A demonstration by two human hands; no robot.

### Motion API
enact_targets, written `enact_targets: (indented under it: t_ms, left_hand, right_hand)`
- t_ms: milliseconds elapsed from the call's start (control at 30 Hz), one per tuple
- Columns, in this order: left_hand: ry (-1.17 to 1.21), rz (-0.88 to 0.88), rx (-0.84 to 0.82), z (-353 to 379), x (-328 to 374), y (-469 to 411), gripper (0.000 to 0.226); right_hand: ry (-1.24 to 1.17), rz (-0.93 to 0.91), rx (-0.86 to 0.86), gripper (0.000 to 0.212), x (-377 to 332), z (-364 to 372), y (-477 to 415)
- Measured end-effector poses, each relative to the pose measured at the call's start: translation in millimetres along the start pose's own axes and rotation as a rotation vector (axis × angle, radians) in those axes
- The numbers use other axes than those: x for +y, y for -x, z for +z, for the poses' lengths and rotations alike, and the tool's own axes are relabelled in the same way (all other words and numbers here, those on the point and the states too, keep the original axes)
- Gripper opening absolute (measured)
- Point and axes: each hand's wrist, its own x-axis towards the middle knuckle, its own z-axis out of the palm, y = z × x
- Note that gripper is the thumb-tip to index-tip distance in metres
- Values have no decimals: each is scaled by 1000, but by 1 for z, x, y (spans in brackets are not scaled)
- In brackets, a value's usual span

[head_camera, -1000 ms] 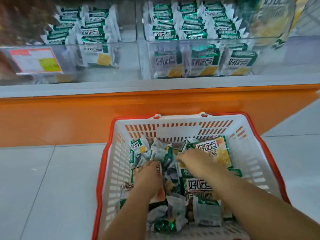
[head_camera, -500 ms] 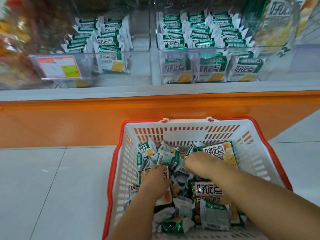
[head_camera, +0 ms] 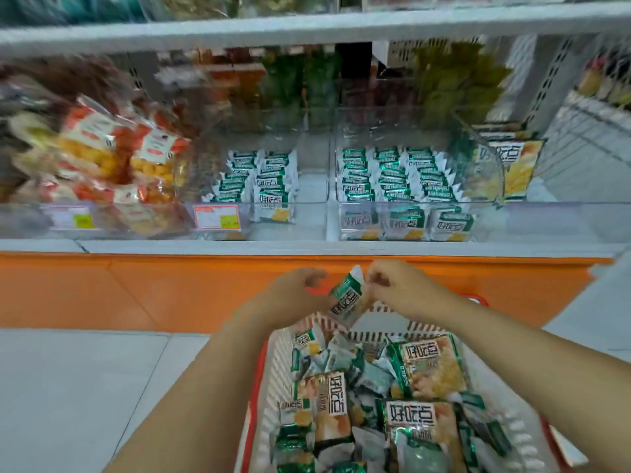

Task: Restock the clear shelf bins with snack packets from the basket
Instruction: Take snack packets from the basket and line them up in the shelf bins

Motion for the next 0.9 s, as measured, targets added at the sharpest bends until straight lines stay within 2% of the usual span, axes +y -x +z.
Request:
enact_targets:
  t_ms: [133, 200, 267, 367, 467, 533, 600, 700, 767, 900]
  left_hand:
    - [282, 31, 20, -22, 7, 22, 14]
    - [459, 58, 78, -25, 5, 26, 10]
    - [543, 81, 140, -30, 3, 28, 11]
    - [538, 124, 215, -43, 1, 27, 6]
    - [509, 171, 271, -59, 1, 25, 9]
    - [495, 186, 313, -72, -1, 21, 6]
    - [510, 188, 402, -82, -5, 15, 12]
    - [514, 128, 654, -93, -19, 2, 26]
    - [518, 57, 763, -98, -33, -6, 35]
    - [452, -39, 736, -100, -47, -20, 43]
  right_hand:
    - [-731, 133, 17, 21, -34, -8, 9]
    - [-899, 183, 23, 16, -49, -9, 9]
    - [-761, 160, 77, 5, -58, -11, 2]
    - [-352, -15, 151, 36, -73, -19, -8]
    - [-87, -185, 163, 26, -96, -26, -18]
    - [-14, -232, 198, 22, -109, -30, -31]
    - [-40, -258, 226, 21, -119, -33, -49]
    - [-77, -268, 376, 22, -130, -34, -87]
    - [-52, -256, 432, 23, -130, -29, -117]
    - [115, -93, 312, 24, -117, -7, -171]
